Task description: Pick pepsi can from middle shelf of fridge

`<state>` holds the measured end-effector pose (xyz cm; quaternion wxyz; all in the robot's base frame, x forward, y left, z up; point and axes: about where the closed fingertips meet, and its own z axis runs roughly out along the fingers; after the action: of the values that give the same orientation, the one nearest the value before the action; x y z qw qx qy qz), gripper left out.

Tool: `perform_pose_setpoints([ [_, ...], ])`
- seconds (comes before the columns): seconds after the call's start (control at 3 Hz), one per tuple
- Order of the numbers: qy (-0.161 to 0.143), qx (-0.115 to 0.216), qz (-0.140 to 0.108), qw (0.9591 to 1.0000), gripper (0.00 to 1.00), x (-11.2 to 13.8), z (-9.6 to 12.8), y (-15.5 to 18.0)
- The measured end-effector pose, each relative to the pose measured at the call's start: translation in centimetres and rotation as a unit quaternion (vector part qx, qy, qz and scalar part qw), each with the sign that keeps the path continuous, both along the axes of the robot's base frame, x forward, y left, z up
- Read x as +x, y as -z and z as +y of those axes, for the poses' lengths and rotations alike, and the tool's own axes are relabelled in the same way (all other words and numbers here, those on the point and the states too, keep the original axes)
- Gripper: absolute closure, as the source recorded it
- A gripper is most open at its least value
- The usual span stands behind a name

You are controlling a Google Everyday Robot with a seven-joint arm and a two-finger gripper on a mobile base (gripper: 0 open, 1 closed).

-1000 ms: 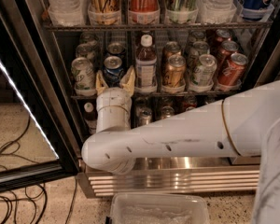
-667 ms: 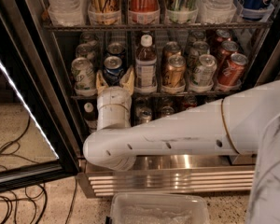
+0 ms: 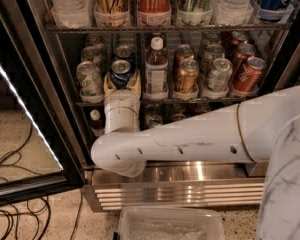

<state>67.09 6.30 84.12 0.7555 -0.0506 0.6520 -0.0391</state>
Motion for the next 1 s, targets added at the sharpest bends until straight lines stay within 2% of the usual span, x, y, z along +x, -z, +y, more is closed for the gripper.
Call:
perform_pose_setpoints([
  [0.33,0.0,0.001,0.0,1.0,0.6,0.03,0.01,0.0],
  [0.67,0.0,0.001,0.0,1.0,0.84,0.03,0.01,0.0],
  [1.0,0.002,0.004,-0.007,1.0,1.0,-0.84,-0.15,-0.67],
])
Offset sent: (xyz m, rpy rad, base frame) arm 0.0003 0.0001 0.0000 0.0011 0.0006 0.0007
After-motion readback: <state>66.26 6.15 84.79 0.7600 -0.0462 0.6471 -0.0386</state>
